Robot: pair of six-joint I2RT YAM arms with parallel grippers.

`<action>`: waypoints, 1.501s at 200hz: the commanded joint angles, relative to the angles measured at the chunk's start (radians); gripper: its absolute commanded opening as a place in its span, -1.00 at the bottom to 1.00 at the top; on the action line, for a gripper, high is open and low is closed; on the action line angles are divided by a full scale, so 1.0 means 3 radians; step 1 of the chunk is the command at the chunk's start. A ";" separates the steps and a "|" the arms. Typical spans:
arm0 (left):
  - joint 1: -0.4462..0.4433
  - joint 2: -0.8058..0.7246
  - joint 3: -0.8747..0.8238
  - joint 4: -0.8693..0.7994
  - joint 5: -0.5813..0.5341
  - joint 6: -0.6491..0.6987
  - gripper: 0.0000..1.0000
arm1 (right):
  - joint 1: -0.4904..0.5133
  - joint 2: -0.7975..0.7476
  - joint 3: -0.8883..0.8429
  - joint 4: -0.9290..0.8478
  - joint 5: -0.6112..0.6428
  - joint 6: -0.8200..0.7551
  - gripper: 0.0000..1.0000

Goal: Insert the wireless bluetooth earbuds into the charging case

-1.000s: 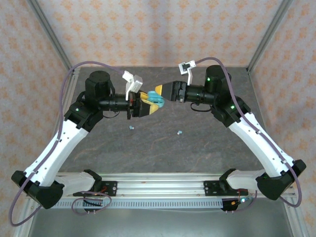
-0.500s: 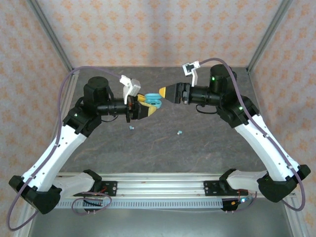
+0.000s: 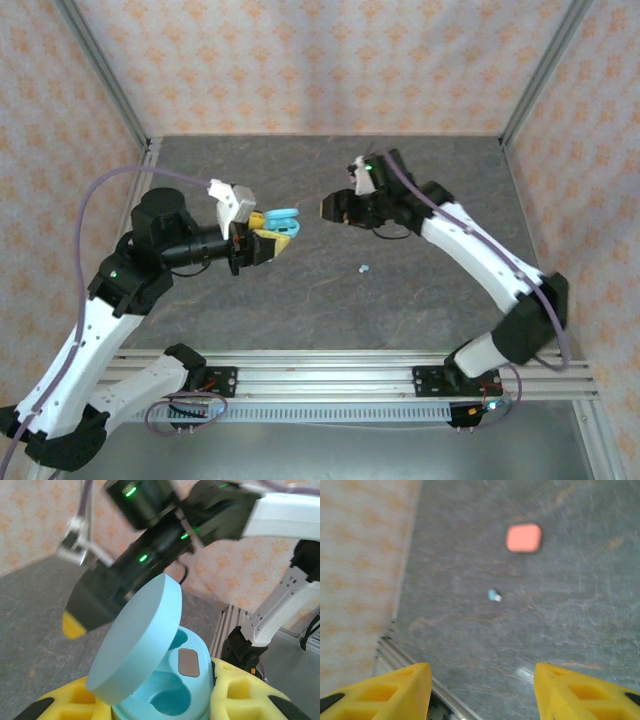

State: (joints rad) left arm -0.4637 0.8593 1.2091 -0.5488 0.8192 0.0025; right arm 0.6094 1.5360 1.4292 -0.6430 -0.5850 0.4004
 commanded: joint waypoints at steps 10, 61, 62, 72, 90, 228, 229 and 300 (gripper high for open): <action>0.0024 -0.0168 -0.0014 -0.0281 -0.0228 0.0056 -1.00 | 0.0283 0.0820 0.0537 -0.0398 0.0344 -0.0150 0.00; 0.0022 -0.0348 -0.0107 -0.0314 -0.0313 -0.0056 -1.00 | 0.0692 0.2037 0.1640 -0.0819 0.0871 -0.0276 -0.03; 0.0022 -0.0348 -0.0110 -0.0314 -0.0315 -0.0058 -1.00 | 0.0701 0.2058 0.1662 -0.0831 0.0879 -0.0286 -0.03; 0.0026 -0.0365 -0.0126 -0.0298 -0.0331 -0.0079 -1.00 | 0.0779 0.2254 0.1926 -0.0958 0.0970 -0.0349 -0.03; 0.0022 -0.0380 -0.0129 -0.0311 -0.0357 -0.0103 -1.00 | 0.0906 0.2594 0.2427 -0.1227 0.1146 -0.0442 -0.07; 0.0022 -0.0522 -0.0234 -0.0431 -0.0512 -0.0114 -1.00 | 0.1151 0.3574 0.3539 -0.1573 0.1413 -0.0758 -0.20; 0.0022 -0.0525 -0.0232 -0.0431 -0.0512 -0.0117 -1.00 | 0.1153 0.3576 0.3542 -0.1573 0.1413 -0.0760 -0.21; 0.0023 -0.0533 -0.0252 -0.0424 -0.0531 -0.0151 -1.00 | 0.1159 0.3710 0.3629 -0.1593 0.1349 -0.0805 -0.32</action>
State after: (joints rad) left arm -0.4637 0.7067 1.1412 -0.6849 0.6716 -0.0288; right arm 0.9485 2.6205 2.4763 -1.0859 -0.1978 0.1764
